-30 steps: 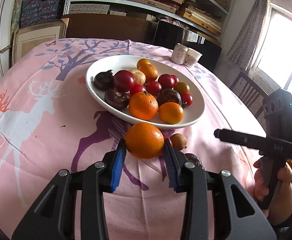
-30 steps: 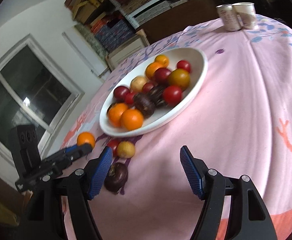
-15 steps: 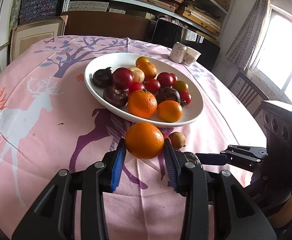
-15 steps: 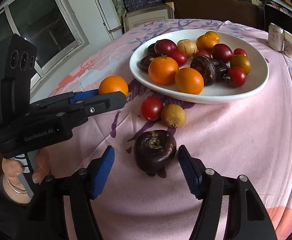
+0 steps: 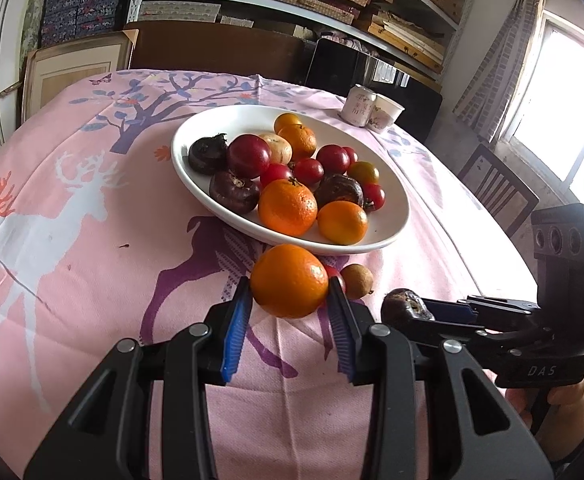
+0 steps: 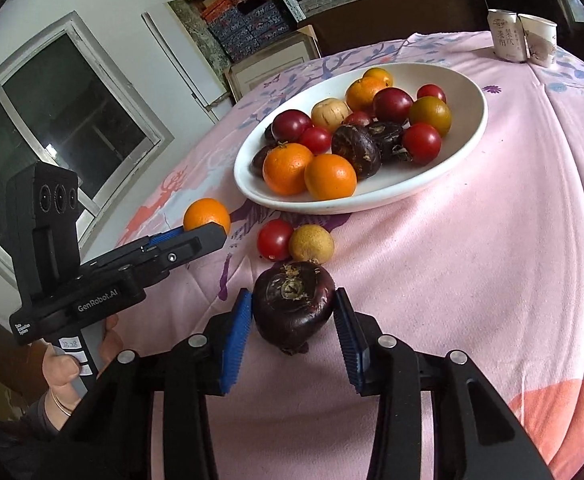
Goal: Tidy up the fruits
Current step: 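Grasp a mandarin orange with the left gripper while the right gripper grasps a dark brown fruit, then lower both held fruits onto the white plate and open both grippers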
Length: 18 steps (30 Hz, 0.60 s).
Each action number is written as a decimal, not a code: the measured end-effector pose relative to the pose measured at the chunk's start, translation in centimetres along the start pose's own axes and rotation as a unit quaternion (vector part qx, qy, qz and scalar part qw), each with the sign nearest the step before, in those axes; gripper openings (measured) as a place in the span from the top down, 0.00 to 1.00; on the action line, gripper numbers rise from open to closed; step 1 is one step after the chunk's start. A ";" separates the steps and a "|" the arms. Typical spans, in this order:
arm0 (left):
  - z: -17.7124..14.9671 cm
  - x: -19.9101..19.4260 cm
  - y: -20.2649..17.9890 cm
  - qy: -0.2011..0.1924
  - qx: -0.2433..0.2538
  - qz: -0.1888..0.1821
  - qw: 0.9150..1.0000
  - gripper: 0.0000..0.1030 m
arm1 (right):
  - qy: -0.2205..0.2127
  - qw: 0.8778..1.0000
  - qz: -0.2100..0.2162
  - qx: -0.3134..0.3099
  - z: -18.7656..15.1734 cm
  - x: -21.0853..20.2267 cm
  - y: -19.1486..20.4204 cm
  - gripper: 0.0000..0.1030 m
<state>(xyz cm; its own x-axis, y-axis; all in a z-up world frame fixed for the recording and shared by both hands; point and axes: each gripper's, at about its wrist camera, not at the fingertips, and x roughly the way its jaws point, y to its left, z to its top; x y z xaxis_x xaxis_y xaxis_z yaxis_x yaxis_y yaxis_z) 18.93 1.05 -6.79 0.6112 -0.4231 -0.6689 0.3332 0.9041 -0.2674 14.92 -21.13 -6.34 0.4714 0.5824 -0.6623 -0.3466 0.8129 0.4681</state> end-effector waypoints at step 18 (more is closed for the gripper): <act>0.1 -1.9 -0.4 -0.031 0.004 -0.024 0.999 0.64 | -0.046 0.999 0.005 0.008 1.0 -2.5 -1.2 0.59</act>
<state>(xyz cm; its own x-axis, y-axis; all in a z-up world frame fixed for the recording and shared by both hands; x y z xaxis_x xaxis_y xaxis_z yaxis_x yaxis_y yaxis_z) 17.72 1.50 -5.30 0.6385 -0.4684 -0.6107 0.3678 0.8827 -0.2925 14.96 -23.56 -4.64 0.5403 0.5876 -0.6024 -0.3380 0.8071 0.4841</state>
